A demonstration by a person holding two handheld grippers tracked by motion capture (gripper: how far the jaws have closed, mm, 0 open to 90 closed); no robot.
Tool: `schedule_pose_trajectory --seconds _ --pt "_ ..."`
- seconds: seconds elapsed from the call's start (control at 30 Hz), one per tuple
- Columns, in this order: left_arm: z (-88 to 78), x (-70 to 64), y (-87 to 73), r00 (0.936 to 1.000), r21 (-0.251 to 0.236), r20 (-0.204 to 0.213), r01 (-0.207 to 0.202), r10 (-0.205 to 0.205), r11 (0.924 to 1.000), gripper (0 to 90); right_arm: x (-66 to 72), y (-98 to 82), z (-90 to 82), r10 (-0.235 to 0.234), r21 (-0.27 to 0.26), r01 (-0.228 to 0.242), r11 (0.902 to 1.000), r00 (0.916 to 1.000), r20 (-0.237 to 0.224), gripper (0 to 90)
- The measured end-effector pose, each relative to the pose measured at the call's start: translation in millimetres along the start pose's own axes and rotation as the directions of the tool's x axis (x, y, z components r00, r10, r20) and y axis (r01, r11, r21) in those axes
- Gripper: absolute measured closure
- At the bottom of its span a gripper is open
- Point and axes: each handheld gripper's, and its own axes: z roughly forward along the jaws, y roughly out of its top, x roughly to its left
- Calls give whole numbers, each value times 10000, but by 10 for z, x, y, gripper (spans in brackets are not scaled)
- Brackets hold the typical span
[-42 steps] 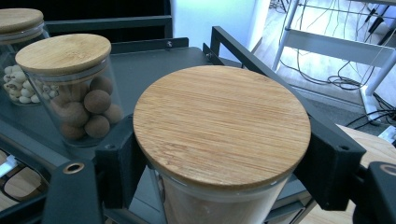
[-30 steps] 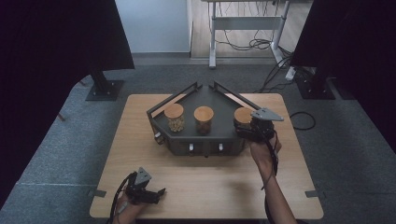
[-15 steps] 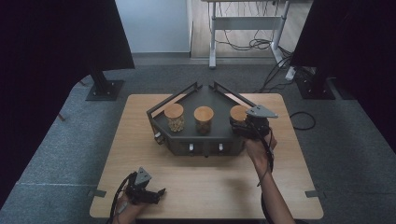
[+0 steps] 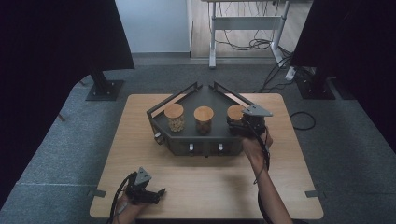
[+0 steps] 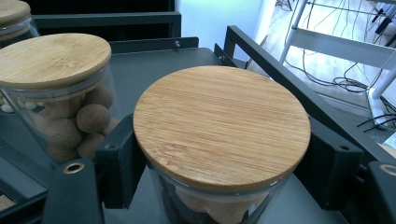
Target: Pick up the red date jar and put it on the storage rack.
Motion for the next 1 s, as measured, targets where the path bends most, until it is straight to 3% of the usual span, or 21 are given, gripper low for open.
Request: schedule_pose_trajectory --seconds 0.53,1.0 --pt "0 0 0 10000 -1 -1 -1 1 10000 23 -2 -18 55 -32 20 32 10000 10000 -4 253" --pt "0 0 0 10000 0 -10 -19 19 10000 23 -62 -76 91 250 -11 -250 9997 9996 -127 251"
